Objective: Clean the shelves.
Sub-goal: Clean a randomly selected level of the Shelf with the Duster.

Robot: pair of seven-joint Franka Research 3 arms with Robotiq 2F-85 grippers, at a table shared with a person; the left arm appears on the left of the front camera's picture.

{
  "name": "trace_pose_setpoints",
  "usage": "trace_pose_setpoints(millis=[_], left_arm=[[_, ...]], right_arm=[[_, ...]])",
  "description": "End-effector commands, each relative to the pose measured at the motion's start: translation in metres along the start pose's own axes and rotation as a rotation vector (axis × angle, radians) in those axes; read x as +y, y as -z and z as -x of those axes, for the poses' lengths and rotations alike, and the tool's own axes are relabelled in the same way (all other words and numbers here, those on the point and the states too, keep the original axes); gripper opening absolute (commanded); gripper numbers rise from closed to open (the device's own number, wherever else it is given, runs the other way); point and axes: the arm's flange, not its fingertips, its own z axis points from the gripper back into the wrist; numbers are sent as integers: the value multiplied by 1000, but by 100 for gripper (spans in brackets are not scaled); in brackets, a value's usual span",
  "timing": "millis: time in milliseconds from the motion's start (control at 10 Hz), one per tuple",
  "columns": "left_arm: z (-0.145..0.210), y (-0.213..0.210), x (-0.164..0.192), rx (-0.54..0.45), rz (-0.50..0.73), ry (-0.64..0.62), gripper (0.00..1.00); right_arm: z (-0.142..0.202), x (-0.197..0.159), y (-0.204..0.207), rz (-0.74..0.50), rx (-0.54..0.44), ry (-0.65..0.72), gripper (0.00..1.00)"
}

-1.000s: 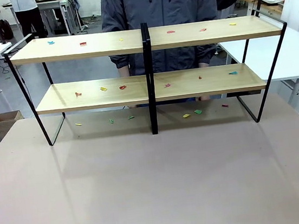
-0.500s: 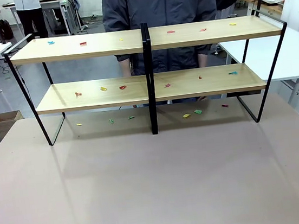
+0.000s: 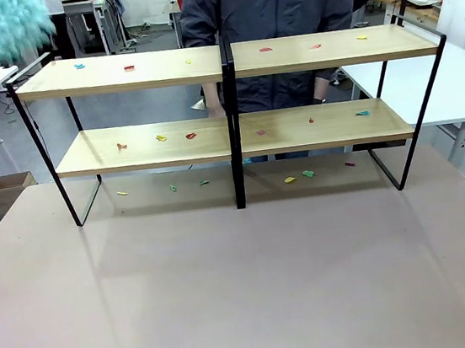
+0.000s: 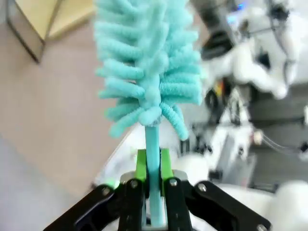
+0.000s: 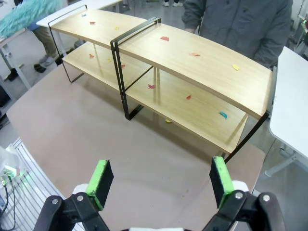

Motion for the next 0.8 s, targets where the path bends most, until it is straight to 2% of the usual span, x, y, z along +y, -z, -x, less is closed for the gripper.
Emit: trace_pose_setpoints(millis=[0,200,300,400,600,700], left_arm=[[23,9,-3,278,-72,183,12],[37,69,-17,505,-9,258,12],[21,95,-20,505,59,184,12],[27,44,-8,429,7,161,12],[27,44,-8,429,7,161,12],[26,68,-13,486,25,182,12]], right_arm=[[0,0,-1,0,0,1,100],[0,0,-1,0,0,1,100],[0,0,-1,0,0,1,100],[0,0,-1,0,0,1,100],[0,0,-1,0,0,1,100],[0,0,-1,0,0,1,100]])
